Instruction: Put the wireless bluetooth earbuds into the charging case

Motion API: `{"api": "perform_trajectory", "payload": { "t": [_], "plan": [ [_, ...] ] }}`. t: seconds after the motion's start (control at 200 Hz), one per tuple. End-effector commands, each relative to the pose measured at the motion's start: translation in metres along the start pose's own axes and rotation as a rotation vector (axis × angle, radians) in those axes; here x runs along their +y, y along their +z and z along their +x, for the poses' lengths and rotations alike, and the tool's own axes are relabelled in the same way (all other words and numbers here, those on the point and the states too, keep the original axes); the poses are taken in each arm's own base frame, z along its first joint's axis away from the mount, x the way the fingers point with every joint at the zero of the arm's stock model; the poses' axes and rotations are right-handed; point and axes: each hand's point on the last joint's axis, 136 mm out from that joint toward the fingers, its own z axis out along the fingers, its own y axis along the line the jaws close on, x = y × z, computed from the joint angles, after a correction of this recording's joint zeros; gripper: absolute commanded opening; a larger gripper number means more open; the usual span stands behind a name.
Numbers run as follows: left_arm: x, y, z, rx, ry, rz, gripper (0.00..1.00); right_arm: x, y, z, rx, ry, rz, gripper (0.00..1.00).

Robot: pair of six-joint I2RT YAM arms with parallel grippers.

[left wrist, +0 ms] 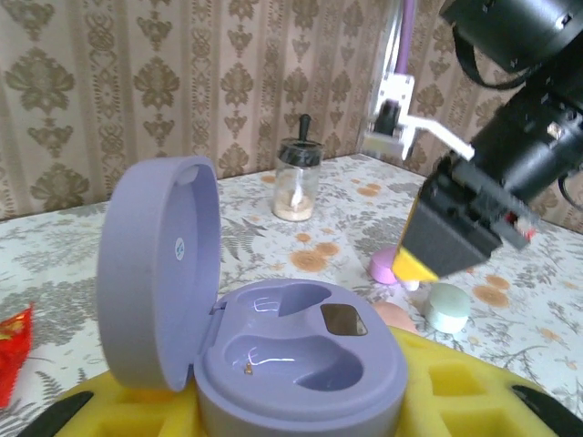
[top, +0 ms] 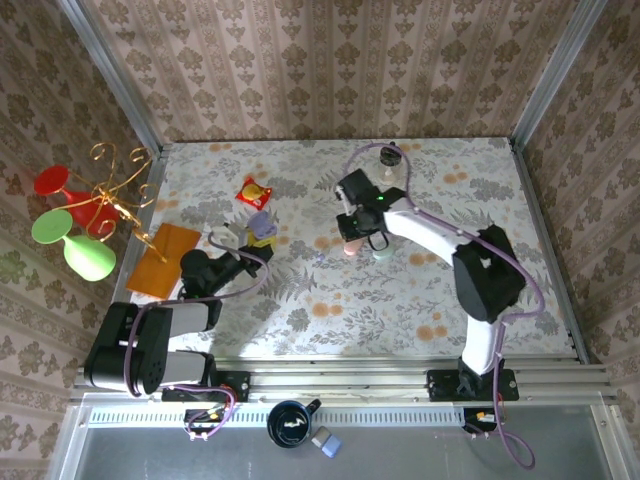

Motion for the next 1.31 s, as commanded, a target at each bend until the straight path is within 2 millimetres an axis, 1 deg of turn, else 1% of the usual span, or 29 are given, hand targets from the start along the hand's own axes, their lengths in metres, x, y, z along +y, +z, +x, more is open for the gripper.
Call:
{"api": "perform_trajectory", "payload": {
  "t": [0.0, 0.115, 0.25, 0.415, 0.63, 0.74, 0.825, 0.83, 0.855, 1.075, 1.21, 1.3],
  "plan": [
    [-0.014, 0.010, -0.009, -0.027, 0.069, 0.065, 0.29, 0.024, -0.016, -0.004, -0.043, 0.141, -0.226, 0.21],
    [-0.028, 0.020, -0.005, -0.016, 0.086, 0.111, 0.29, 0.019, -0.027, 0.000, -0.053, 0.217, -0.318, 0.21],
    [-0.039, 0.029, 0.000, -0.004, 0.089, 0.149, 0.30, 0.019, -0.037, 0.002, -0.065, 0.298, -0.437, 0.21],
    [-0.051, 0.038, 0.005, 0.005, 0.099, 0.191, 0.30, 0.026, -0.049, 0.003, -0.074, 0.349, -0.557, 0.21],
    [-0.060, 0.046, 0.005, 0.010, 0.096, 0.232, 0.30, 0.036, -0.064, 0.007, -0.080, 0.363, -0.635, 0.21],
    [-0.063, 0.049, 0.008, 0.015, 0.095, 0.243, 0.30, 0.037, -0.071, 0.009, -0.087, 0.368, -0.639, 0.21],
    [-0.062, 0.052, 0.009, 0.019, 0.097, 0.243, 0.30, 0.037, -0.076, 0.010, -0.096, 0.370, -0.643, 0.21],
    [-0.067, 0.053, 0.009, 0.019, 0.097, 0.257, 0.30, 0.037, -0.076, 0.010, -0.095, 0.370, -0.644, 0.21],
    [-0.074, 0.055, 0.010, 0.020, 0.098, 0.276, 0.30, 0.039, -0.079, 0.009, -0.100, 0.369, -0.653, 0.21],
    [-0.086, 0.063, 0.015, 0.025, 0.125, 0.321, 0.30, 0.052, -0.098, 0.008, -0.129, 0.381, -0.760, 0.21],
    [-0.092, 0.065, 0.015, 0.022, 0.151, 0.341, 0.30, 0.066, -0.114, 0.008, -0.147, 0.359, -0.819, 0.21],
    [-0.097, 0.067, 0.016, 0.017, 0.174, 0.357, 0.30, 0.078, -0.123, 0.008, -0.155, 0.335, -0.849, 0.21]
  ]
}}
